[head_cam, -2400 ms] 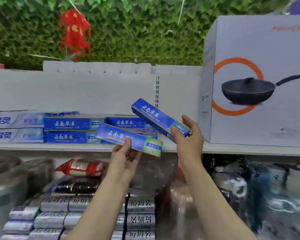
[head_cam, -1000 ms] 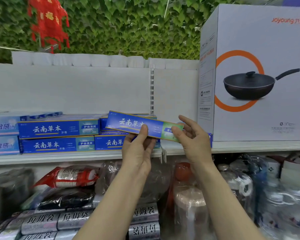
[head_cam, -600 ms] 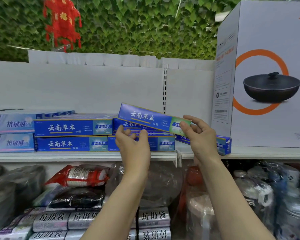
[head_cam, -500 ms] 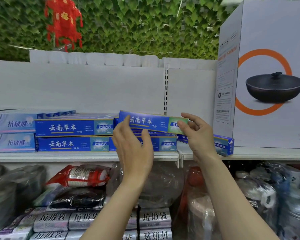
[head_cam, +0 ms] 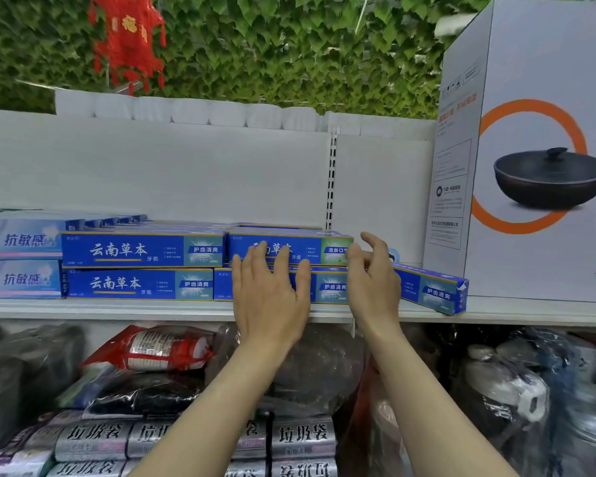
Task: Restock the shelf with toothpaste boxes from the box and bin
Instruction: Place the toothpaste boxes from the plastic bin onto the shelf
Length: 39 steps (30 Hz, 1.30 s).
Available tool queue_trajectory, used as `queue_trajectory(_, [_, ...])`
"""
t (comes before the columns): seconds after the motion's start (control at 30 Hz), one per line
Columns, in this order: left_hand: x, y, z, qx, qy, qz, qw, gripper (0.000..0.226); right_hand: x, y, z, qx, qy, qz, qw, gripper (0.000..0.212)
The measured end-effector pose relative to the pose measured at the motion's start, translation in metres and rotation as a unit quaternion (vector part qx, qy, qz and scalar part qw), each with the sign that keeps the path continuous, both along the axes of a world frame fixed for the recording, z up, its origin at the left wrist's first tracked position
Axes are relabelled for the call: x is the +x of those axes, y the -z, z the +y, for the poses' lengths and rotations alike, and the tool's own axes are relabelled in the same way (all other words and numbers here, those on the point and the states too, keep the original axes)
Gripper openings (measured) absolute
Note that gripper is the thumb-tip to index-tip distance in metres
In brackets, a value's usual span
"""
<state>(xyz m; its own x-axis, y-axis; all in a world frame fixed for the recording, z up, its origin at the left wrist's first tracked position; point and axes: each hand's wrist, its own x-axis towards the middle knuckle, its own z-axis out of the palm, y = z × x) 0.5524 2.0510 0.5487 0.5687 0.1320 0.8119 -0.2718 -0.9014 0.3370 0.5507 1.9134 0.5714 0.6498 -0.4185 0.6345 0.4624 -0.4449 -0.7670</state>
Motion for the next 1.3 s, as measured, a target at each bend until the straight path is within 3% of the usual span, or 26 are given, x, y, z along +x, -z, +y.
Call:
queue_trajectory(0.23, [0.011,-0.020,0.002,0.047,-0.042,0.116,0.991,0.077,0.003,-0.010,0.001,-0.035,-0.047,0.068,0.996,0.036])
queue_trajectory(0.73, [0.023,-0.039,0.004,0.055,-0.034,0.160,0.985,0.085,0.010,-0.018,0.008,-0.052,-0.081,0.111,0.989,0.048])
queue_trajectory(0.93, [0.010,-0.047,-0.029,0.007,0.066,0.081,0.995,0.095,-0.017,-0.020,-0.011,-0.004,-0.069,0.049,0.996,0.035])
queue_trajectory(1.1, [0.004,-0.046,-0.072,-0.079,0.240,0.068,0.965,0.090,-0.040,-0.018,-0.037,0.036,-0.021,-0.003,0.999,0.036])
queue_trajectory(1.3, [-0.009,-0.037,-0.103,-0.074,0.213,0.084,0.971,0.069,-0.059,-0.008,-0.076,0.009,0.079,-0.043,0.996,0.033])
